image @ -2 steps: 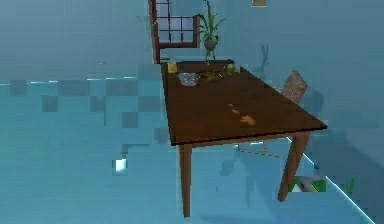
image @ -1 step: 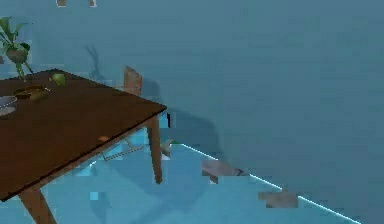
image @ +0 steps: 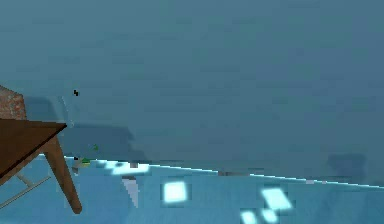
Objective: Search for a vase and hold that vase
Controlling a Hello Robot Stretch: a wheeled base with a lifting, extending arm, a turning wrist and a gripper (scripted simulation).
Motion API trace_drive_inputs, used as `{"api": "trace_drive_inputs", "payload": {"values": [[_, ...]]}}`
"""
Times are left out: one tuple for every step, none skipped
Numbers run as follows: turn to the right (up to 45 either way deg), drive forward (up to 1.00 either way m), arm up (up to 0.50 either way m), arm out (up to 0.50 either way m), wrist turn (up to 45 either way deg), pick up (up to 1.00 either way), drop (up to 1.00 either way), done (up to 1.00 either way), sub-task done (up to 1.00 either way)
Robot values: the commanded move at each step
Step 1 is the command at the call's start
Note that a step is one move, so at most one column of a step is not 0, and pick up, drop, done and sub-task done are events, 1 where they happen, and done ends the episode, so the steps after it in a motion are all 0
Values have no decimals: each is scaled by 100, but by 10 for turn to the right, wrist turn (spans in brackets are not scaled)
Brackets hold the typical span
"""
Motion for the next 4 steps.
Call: {"api": "trace_drive_inputs", "payload": {"values": [[0, 0, 50, 0, 0, 0, 0, 0, 0], [0, 0, 38, 0, 0, 0, 0, 0, 0], [0, 0, 0, 34, 0, 0, 0, 0, 0], [0, 0, 0, 0, 450, 0, 0, 0, 0]]}}
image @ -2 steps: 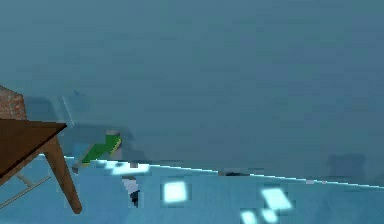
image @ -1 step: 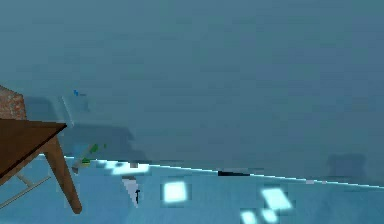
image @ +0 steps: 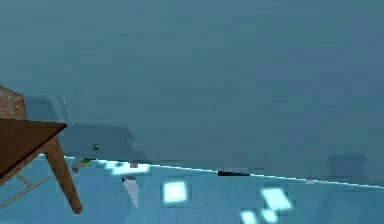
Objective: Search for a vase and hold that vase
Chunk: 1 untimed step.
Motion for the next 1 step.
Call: {"api": "trace_drive_inputs", "payload": {"values": [[0, 0, 0, 0, 450, 0, 0, 0, 0]]}}
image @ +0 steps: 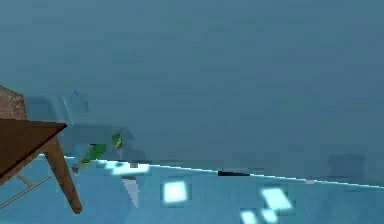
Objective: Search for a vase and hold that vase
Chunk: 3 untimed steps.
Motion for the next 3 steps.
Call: {"api": "trace_drive_inputs", "payload": {"values": [[0, 0, 0, 0, 450, 0, 0, 0, 0], [0, 0, 0, 0, 450, 0, 0, 0, 0], [0, 0, 0, 0, 180, 0, 0, 0, 0]]}}
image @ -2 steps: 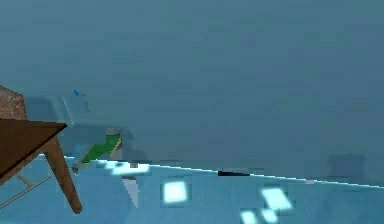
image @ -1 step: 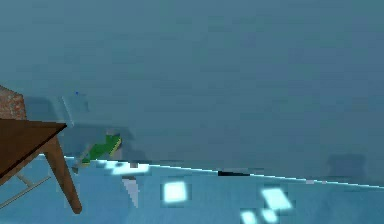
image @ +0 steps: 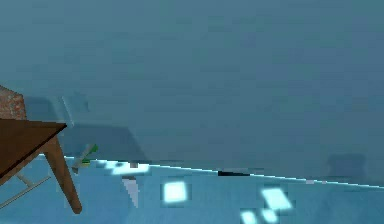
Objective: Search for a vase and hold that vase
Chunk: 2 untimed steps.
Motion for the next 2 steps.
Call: {"api": "trace_drive_inputs", "payload": {"values": [[0, 0, 0, 0, 0, 100, 0, 0, 0], [0, 0, 0, 0, 0, 0, 0, 100, 0]]}}
